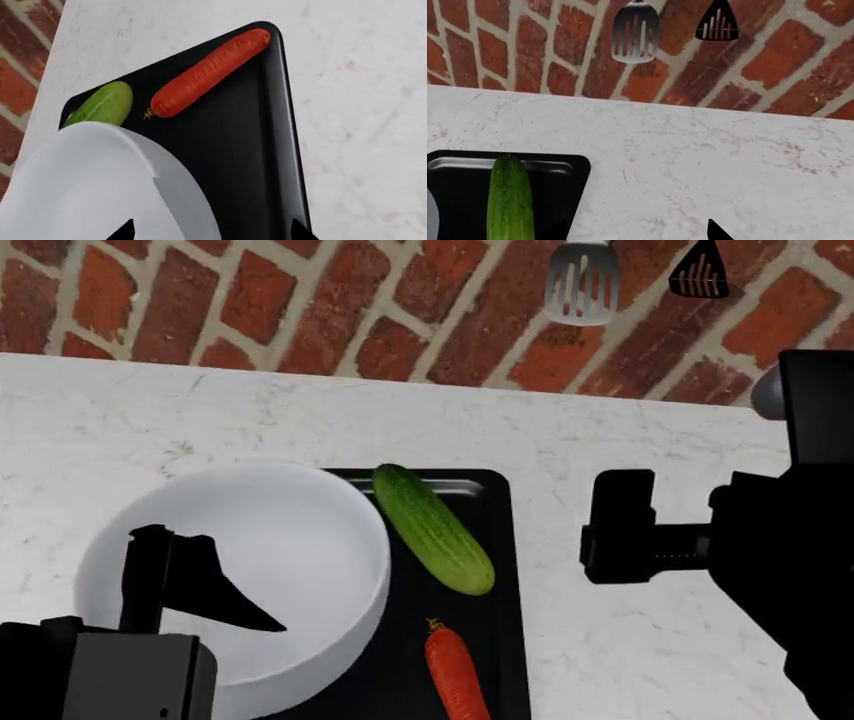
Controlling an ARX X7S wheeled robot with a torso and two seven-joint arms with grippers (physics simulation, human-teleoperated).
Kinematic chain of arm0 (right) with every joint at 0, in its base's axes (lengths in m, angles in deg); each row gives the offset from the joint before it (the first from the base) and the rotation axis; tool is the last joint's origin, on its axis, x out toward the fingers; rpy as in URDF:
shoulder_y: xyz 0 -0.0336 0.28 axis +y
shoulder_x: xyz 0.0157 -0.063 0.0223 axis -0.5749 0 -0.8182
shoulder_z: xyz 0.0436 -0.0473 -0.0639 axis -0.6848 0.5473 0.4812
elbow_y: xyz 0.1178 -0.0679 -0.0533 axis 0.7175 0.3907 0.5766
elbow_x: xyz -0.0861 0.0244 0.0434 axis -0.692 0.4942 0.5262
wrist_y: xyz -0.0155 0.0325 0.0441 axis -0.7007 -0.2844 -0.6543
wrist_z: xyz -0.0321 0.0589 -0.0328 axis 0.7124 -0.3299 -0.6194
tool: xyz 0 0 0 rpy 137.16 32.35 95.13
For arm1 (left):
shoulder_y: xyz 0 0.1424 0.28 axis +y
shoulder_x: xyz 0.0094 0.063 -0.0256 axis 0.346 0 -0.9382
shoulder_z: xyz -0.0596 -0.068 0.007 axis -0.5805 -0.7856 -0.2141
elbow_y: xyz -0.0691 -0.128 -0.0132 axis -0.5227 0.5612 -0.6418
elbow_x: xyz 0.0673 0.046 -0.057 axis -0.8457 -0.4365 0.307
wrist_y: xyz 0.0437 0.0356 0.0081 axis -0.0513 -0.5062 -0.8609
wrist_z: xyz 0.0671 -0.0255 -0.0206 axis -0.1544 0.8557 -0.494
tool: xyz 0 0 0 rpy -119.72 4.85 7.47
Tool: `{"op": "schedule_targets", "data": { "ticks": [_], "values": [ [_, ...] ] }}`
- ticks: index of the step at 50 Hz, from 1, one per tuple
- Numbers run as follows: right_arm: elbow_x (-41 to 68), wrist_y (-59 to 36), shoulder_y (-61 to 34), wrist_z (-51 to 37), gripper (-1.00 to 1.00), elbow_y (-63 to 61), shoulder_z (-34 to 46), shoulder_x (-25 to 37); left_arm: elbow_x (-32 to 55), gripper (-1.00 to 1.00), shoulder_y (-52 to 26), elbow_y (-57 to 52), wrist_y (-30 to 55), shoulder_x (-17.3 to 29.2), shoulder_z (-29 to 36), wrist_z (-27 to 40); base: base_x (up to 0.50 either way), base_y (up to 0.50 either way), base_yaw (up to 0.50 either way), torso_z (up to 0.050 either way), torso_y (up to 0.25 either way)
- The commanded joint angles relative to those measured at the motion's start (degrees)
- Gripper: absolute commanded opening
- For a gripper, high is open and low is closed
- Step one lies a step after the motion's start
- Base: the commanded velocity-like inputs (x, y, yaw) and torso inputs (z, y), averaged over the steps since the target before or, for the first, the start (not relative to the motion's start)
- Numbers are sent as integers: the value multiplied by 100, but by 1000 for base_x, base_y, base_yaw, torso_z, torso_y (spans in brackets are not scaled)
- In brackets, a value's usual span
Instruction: Place the two vegetables and bowl onto the tray for setting up a vegetable dip station.
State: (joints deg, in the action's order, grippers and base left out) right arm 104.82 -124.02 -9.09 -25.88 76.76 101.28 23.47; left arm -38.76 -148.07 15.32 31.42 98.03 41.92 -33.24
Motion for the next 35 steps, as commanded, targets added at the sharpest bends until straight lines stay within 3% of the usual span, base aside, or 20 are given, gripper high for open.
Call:
{"op": "schedule_targets", "data": {
  "ticks": [1, 12, 35],
  "values": [
    [-45, 36, 58, 65, 100, 13, 14, -10, -10, 100, 45, 36, -45, -26, 1, 59, 0, 0, 0, 0, 0],
    [-20, 70, 115, 48, 100, -45, -2, 27, 137, 100, -42, -116, 38, 50, -146, 89, 0, 0, 0, 0, 0],
    [97, 35, 24, -26, 100, -98, -62, 75, 1151, 100, -723, -691, 566, 428, -1187, 198, 0, 0, 0, 0, 0]
  ]
}}
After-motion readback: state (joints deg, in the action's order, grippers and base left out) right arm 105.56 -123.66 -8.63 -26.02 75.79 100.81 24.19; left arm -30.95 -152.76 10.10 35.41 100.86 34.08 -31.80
